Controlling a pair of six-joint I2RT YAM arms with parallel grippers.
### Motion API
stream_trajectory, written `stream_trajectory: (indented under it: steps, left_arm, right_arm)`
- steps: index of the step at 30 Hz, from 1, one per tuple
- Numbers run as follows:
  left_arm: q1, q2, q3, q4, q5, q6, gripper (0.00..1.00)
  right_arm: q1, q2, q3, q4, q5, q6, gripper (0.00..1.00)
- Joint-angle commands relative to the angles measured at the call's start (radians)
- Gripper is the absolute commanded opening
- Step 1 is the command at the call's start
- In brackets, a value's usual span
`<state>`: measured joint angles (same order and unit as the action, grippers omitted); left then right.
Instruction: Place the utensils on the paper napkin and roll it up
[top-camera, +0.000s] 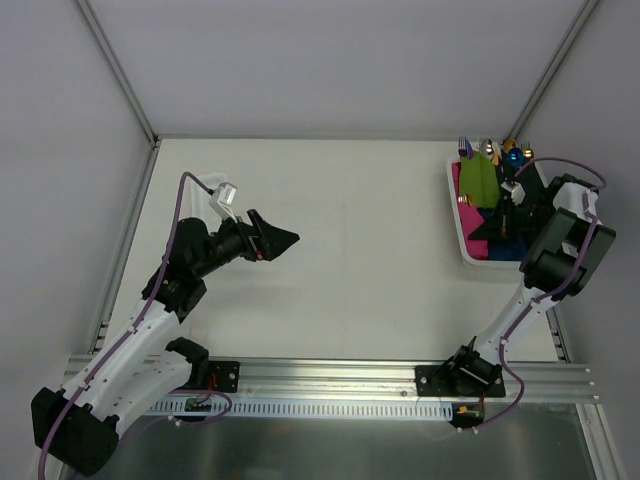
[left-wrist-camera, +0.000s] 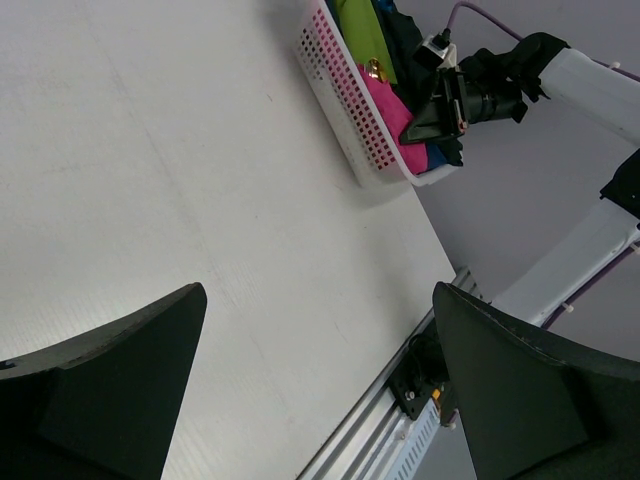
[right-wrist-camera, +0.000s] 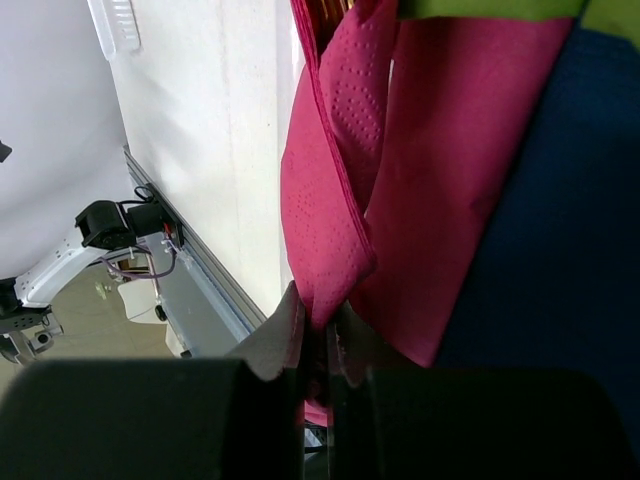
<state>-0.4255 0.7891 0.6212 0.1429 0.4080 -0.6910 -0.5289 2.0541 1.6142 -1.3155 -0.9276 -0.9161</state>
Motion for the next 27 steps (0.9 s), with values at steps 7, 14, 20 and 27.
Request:
stream_trajectory:
  steps: [7, 14, 20, 27]
  left_arm:
    - [-0.004, -0.002, -0.003, 0.023, -0.012, 0.019, 0.99]
    - [-0.004, -0.001, 0.006, 0.014, -0.012, 0.019, 0.99]
    - [-0.004, -0.013, 0.011, 0.003, -0.014, 0.019, 0.99]
    - [-0.004, -0.039, 0.012, -0.017, -0.026, 0.018, 0.99]
  right_arm:
    - [-0.019, 0.070, 0.016, -0.025, 0.061, -0.017, 0.00]
    - [-0.019, 0.097, 0.015, 0.028, 0.119, -0.006, 0.00]
    - [-0.019, 0.031, 0.016, 0.036, 0.147, -0.010, 0.30]
    - [-0.014, -0.041, 0.035, 0.076, 0.230, 0.020, 0.44]
